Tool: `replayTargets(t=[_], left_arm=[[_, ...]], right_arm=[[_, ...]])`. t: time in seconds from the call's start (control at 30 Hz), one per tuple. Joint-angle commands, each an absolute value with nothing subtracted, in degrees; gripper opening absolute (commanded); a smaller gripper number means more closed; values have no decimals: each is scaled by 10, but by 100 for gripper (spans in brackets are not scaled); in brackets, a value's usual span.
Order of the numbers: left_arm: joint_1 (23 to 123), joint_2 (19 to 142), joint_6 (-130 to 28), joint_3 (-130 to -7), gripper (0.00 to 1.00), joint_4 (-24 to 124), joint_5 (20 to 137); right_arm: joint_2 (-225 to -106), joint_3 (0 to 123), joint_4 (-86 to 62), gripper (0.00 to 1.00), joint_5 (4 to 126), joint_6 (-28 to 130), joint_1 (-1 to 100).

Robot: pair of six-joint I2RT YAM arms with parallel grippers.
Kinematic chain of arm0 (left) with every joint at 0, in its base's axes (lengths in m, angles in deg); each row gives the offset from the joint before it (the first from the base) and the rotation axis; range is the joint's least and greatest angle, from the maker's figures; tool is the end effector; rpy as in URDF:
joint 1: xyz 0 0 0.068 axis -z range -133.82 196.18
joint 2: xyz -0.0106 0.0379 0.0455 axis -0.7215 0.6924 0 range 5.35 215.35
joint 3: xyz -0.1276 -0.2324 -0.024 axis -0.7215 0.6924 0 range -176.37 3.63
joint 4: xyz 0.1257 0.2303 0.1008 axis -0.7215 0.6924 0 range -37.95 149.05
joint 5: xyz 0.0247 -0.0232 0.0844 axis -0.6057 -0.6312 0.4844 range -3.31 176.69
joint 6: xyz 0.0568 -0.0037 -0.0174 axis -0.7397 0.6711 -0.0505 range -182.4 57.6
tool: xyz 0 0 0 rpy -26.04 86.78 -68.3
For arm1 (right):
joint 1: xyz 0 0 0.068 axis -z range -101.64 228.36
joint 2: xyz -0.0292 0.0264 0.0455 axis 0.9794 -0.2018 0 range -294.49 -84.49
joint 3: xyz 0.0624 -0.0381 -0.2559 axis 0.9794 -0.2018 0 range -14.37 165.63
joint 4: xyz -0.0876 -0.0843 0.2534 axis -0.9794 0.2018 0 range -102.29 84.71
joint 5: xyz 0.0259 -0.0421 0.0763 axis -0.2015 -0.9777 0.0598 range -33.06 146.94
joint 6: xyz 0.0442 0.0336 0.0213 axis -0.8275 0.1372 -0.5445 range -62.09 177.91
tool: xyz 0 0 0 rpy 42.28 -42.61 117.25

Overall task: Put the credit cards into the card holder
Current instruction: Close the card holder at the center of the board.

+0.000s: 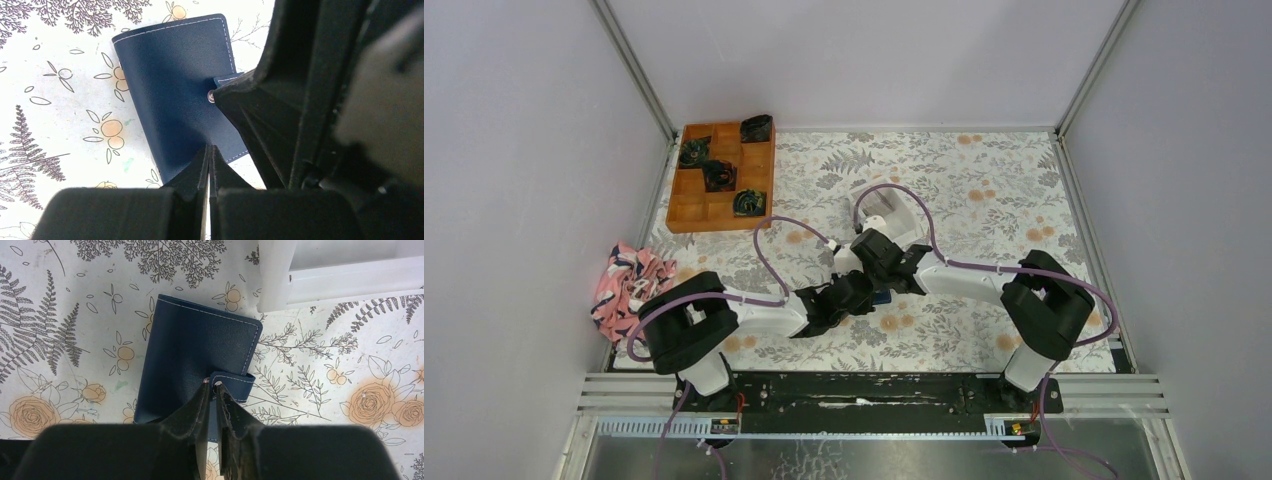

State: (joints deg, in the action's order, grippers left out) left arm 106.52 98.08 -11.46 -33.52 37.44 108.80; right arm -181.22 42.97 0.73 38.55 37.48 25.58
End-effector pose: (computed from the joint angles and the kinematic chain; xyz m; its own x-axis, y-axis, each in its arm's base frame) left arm 0.1718 -0.2686 0.1100 -0.7204 -0.1886 -0.6674 0.1669 0.8869 -0.4308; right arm 0.2311 0.2816 0.1551 -0.6722 -0.3375 -0.6589 -0.4318 0.9017 -0.0214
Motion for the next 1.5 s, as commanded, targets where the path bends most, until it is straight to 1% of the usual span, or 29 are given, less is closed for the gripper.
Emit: replayTargets(t=[0.0,0.53,0.77,1.1,1.23,1.47], left_arm=[[1068,1000,-125,-334,0,380,1093],[1068,1004,-124,-331,0,372,1091],[1068,953,-114,-297,0,356,1109],[1068,890,-108,-266,6,351,1136],[1068,872,-106,-252,8,355,1165],[1066,897,-111,-250,9,347,1184]], right_arm=[[-1818,457,-5,15,396,378,245],[-1834,462,-9,14,400,372,238],[-1841,455,-15,13,397,368,238],[-1845,453,-16,13,395,366,239],[-1846,454,-16,12,395,366,239],[-1843,460,-14,12,390,366,239]])
